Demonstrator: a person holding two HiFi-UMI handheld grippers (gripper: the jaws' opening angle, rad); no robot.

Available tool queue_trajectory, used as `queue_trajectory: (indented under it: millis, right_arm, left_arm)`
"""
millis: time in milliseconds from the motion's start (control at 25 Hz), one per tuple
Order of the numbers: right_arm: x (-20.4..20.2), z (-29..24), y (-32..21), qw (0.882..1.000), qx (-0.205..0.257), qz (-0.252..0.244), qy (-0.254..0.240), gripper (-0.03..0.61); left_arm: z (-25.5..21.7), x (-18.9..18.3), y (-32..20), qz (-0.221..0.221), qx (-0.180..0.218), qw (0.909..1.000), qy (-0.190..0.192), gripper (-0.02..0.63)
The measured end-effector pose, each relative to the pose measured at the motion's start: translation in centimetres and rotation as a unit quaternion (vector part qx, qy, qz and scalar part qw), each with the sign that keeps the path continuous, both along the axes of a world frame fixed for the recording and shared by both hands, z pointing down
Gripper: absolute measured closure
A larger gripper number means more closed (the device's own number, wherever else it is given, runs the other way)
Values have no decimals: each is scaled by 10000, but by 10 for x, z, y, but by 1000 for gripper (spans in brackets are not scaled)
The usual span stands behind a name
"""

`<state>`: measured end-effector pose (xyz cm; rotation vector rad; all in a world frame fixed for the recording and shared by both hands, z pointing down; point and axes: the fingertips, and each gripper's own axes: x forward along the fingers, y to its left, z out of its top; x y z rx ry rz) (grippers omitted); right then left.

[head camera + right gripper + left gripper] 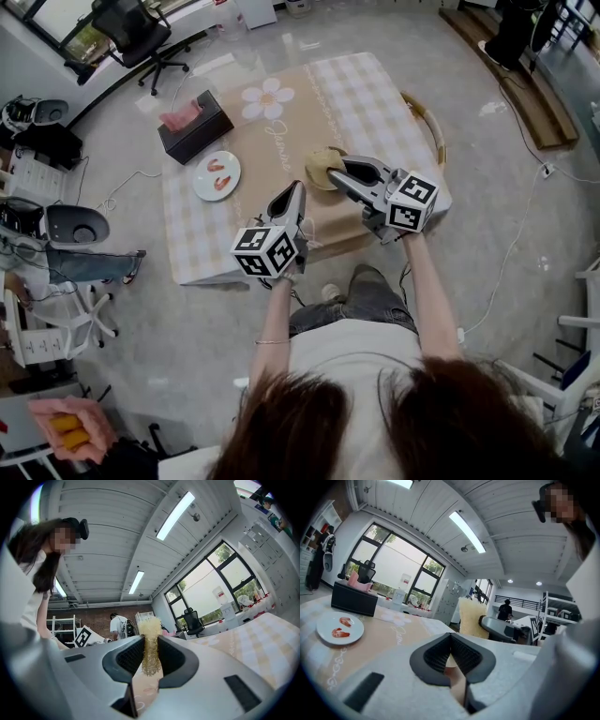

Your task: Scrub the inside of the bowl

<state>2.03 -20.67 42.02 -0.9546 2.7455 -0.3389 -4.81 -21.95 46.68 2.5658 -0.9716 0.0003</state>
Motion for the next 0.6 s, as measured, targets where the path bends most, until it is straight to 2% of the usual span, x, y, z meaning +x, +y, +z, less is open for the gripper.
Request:
queue_trajectory:
  millis: [600]
  right_arm:
    - [1,-2,-3,10000,17,1,98,500]
  left_arm:
    - [-3,3,-3,-23,179,9998,-90,601]
